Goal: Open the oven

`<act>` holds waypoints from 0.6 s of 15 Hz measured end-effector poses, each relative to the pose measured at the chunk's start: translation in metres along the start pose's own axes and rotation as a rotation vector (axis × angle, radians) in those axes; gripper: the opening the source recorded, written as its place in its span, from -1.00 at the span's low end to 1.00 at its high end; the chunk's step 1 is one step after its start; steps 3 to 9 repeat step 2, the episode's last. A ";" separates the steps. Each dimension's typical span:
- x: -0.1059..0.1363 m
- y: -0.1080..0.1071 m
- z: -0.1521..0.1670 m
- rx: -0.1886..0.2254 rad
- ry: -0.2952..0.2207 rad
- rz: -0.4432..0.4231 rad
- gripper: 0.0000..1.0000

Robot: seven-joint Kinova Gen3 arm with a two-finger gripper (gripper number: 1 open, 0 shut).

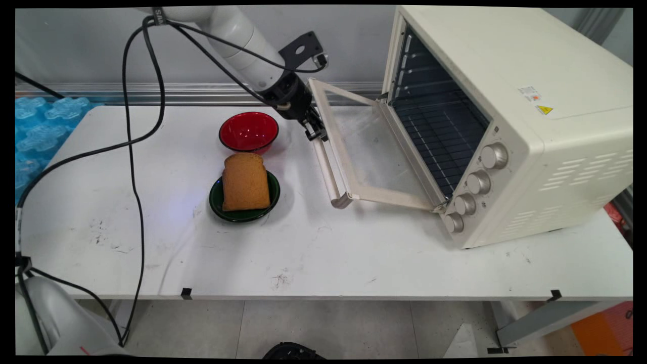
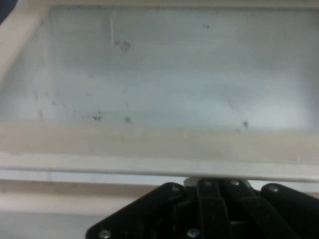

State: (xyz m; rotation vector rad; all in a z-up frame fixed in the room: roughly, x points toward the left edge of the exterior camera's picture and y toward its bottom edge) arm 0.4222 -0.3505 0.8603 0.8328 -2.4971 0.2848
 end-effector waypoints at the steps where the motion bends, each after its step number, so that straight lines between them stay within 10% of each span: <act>1: -0.003 0.000 0.001 -0.002 -0.002 0.000 -1.00; 9: -0.005 0.000 0.001 -0.003 -0.005 0.001 -1.00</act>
